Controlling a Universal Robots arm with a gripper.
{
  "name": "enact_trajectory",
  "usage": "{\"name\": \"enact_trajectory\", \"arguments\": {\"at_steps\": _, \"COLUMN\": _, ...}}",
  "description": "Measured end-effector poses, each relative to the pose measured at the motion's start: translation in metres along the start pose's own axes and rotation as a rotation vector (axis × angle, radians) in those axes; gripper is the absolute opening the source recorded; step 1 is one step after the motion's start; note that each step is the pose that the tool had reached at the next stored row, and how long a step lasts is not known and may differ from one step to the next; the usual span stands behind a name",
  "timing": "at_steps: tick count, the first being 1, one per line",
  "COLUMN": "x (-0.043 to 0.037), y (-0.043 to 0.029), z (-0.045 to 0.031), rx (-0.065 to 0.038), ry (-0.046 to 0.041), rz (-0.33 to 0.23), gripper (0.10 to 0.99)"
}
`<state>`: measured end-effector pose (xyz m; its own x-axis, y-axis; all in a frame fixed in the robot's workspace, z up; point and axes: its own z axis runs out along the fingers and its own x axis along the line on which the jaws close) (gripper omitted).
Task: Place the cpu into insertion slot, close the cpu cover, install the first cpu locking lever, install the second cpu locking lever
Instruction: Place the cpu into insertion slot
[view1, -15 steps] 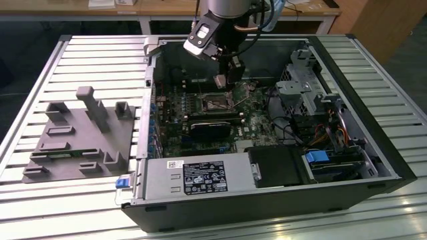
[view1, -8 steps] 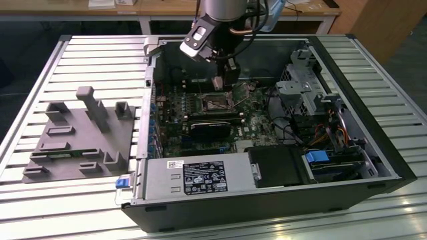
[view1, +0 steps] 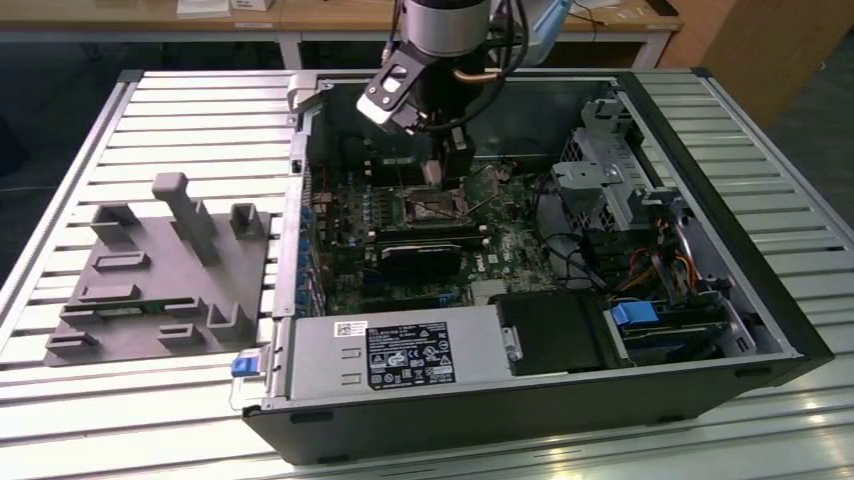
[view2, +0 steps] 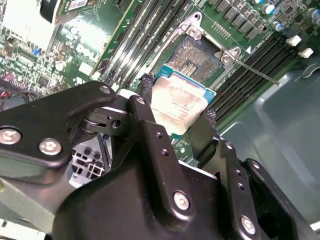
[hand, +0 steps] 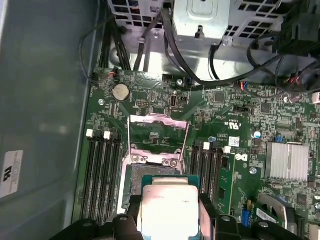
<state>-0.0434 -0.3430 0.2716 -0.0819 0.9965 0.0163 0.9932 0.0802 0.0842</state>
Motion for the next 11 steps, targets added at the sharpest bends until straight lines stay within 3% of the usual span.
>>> {"name": "enact_trajectory", "arguments": {"at_steps": 11, "x": 0.0006, "y": -0.0015, "z": 0.0156, "rx": 0.004, "ry": -0.0059, "rz": 0.074, "gripper": 0.537}}
